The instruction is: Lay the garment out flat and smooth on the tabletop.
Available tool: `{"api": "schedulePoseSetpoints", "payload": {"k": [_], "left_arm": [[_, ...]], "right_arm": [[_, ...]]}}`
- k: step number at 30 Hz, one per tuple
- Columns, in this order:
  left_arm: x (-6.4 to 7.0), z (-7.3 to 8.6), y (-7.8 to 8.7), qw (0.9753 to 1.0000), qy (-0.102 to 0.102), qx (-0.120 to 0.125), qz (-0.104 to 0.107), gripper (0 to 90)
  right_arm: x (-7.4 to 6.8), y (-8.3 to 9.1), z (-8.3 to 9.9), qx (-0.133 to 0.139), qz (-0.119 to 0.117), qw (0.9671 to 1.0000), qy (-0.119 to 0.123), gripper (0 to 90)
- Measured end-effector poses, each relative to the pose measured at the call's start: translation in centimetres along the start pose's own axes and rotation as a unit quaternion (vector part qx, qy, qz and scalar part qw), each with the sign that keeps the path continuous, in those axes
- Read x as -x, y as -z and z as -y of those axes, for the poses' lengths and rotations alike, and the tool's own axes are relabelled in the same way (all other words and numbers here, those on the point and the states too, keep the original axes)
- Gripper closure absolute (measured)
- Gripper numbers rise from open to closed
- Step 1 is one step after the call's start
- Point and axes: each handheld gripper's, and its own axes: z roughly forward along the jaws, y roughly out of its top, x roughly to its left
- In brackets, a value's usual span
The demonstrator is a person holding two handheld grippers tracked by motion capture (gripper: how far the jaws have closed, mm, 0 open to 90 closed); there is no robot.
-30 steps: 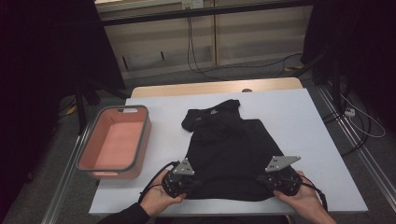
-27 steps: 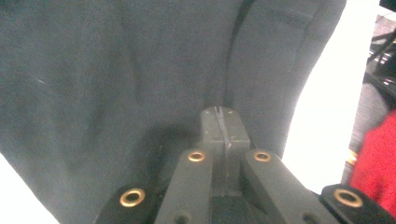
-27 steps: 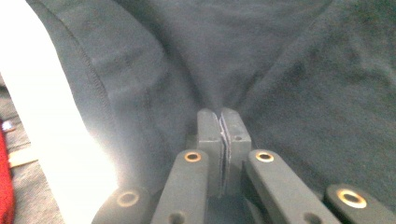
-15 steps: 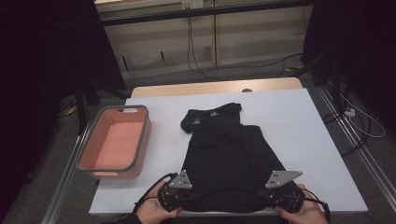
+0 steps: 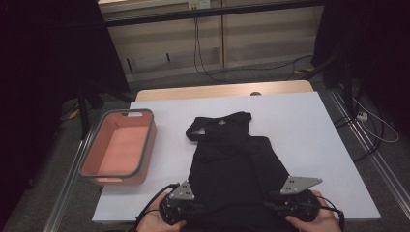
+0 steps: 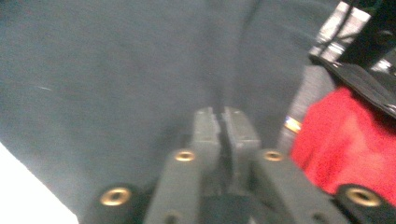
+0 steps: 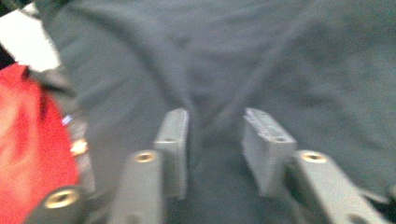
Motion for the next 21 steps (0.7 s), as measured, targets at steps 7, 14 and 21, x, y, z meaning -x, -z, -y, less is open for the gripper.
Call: {"api": "schedulePoseSetpoints", "payload": {"k": [7, 14, 21], "left_arm": [[-2.7, -0.6, 0.3, 0.9981, 0.014, 0.022, -0.057, 51.4], [-5.4, -1.3, -0.7, 0.9947, 0.036, 0.026, -0.093, 40.3], [-7.1, -2.1, -2.1, 0.9931, 0.033, 0.024, -0.110, 43.8]], "right_arm": [[4.0, 0.5, -1.0, 0.036, 0.051, 0.9974, -0.036, 49.3], [7.5, -1.3, -1.4, -0.003, 0.104, 0.9934, -0.048, 50.2], [8.8, -2.0, -1.0, -0.017, 0.104, 0.9916, -0.074, 61.8]]}}
